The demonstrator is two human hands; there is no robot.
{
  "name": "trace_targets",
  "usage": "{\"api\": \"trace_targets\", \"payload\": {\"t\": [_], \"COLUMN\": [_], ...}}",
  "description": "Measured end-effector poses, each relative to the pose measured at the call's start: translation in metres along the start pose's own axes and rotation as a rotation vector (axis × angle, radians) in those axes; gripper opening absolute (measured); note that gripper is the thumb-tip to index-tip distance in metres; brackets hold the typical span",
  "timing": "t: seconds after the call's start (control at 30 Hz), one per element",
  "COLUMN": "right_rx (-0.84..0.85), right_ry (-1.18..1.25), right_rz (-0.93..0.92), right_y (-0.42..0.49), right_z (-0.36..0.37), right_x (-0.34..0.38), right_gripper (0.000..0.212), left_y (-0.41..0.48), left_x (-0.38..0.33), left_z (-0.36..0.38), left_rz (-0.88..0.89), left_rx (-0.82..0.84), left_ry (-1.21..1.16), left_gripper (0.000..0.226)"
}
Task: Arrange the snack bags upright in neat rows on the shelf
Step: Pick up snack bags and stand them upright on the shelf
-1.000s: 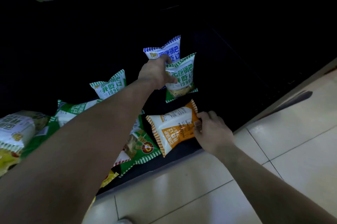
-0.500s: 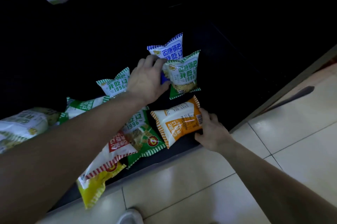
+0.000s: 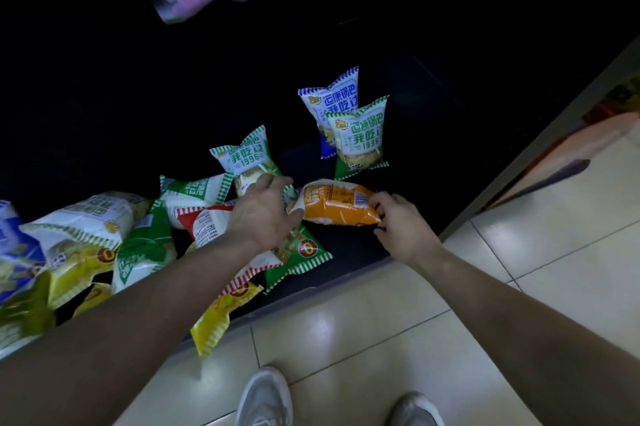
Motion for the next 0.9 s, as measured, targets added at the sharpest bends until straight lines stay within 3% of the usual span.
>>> {"api": "trace_targets", "payload": {"t": [0.23,0.4,0.53,0.73,0.9], "right_rx": [-0.087,-0.277,-0.415,-0.221,-0.12], "right_ry": [-0.073,-0.076,-0.044,0.037,0.037], "right_rz": [-0.043,-0.16,-0.121,0.157,0.193], "right_y": [0.009,0.018,0.024,0.024,0.026], "right_z": [0.001,-0.034,-0.062,-0.044,-0.025], "right_x": [-0.002,0.016,0.024,-0.004,-0.01], "right_gripper": [0.035,0.025,0.021,0.017,0.021], "left_y": [0.0,0.013,0.017,0.009,0.008], "left_x": [-0.001,0.01,0.018,0.024,0.022], "left_z": [0.03,0.02,0.007,0.01,0.014], "left_rz": [0.044,0.054,-0.021,-0.067,-0.058], "left_rx": [0.138,0.015,-0.094,-0.051,-0.013], "left_ry": [-0.031,-0.053,-0.102,-0.108,-0.122], "left_gripper": [0.079,0.087,0.098,0.096,0.093]}}
Point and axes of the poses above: each hand's wrist, its own y-axis towards the middle knuckle, its own z-axis out of the palm, x = y × z, the point moved 6 cm from there along y, towards the middle knuckle, and after that the axes turned 3 degrees about -x, right-handed, at the moved point
